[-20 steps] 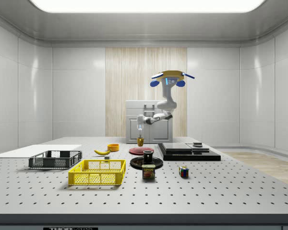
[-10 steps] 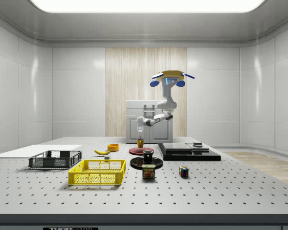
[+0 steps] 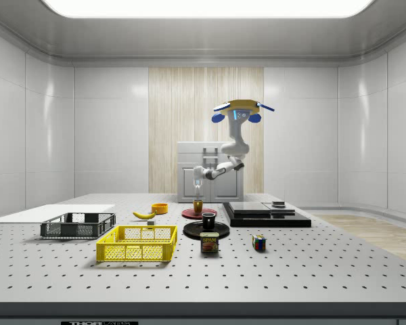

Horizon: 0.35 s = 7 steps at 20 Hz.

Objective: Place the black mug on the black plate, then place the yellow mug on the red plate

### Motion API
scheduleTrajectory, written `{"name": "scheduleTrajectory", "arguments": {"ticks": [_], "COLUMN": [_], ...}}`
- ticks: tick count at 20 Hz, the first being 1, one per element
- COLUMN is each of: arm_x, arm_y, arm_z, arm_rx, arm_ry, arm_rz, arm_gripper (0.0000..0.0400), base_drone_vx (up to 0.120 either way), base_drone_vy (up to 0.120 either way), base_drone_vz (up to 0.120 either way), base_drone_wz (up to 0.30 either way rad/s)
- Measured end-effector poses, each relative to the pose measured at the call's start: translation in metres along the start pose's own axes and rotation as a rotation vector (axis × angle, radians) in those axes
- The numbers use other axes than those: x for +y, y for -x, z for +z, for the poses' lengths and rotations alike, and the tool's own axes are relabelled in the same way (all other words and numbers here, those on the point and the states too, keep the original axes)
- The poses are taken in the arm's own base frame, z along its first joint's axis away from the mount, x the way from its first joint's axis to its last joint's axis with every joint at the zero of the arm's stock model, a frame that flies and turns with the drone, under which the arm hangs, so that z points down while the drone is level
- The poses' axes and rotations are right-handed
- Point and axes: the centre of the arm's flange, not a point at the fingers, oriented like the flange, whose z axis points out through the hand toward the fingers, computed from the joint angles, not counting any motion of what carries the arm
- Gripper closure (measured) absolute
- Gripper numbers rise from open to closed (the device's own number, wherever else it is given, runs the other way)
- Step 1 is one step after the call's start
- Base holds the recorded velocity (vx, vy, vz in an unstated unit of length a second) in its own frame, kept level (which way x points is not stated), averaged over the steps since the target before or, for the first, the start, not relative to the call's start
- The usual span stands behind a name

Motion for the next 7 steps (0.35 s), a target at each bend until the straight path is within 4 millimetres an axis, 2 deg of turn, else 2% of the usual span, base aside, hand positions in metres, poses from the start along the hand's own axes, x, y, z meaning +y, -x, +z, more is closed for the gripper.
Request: {"name": "scheduleTrajectory", "arguments": {"ticks": [7], "arm_x": [0.000], "arm_y": [0.000], "arm_z": [-0.016], "arm_rx": [0.000], "arm_ry": [0.000], "arm_rz": [0.000], "arm_gripper": [0.0006], "base_drone_vx": [0.000], "base_drone_vy": [0.000], "base_drone_vz": [0.000], "base_drone_wz": [0.000]}}
